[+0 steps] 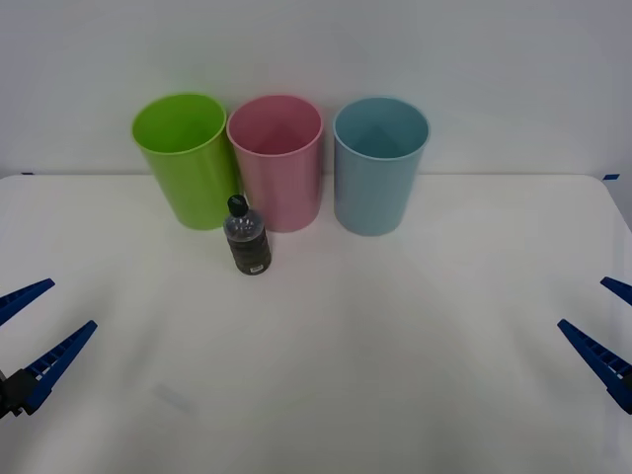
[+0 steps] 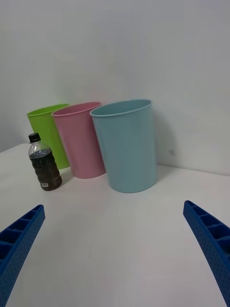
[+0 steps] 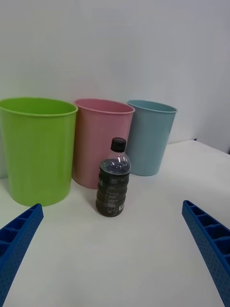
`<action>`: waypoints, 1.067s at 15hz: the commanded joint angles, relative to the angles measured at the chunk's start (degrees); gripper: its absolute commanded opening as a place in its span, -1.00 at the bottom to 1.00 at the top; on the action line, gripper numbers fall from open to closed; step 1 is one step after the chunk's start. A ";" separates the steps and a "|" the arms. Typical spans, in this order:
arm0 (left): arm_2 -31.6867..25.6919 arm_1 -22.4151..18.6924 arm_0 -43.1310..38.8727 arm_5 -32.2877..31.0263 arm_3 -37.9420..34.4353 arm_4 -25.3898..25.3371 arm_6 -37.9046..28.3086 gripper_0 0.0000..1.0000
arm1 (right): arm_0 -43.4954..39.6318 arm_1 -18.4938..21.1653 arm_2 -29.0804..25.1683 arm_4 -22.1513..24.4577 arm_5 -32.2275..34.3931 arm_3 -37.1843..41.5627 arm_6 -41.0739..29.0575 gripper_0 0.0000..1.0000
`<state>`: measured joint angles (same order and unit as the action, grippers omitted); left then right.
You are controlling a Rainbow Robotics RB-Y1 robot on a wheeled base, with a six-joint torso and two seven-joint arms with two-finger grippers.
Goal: Grasp the object on the table and drop it into the matching bin: aluminum can to the light blue bin, PET bottle to the pink bin.
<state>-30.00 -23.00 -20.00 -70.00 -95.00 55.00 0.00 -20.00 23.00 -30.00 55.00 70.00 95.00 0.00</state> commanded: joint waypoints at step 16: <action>6.53 0.94 -0.65 7.07 1.75 3.54 2.37 1.00 | 0.00 0.00 0.00 0.00 0.00 0.00 0.00 1.00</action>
<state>-24.35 -22.06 -20.66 -63.95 -93.20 58.53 2.12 -20.00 23.00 -30.00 55.00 70.00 95.00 0.00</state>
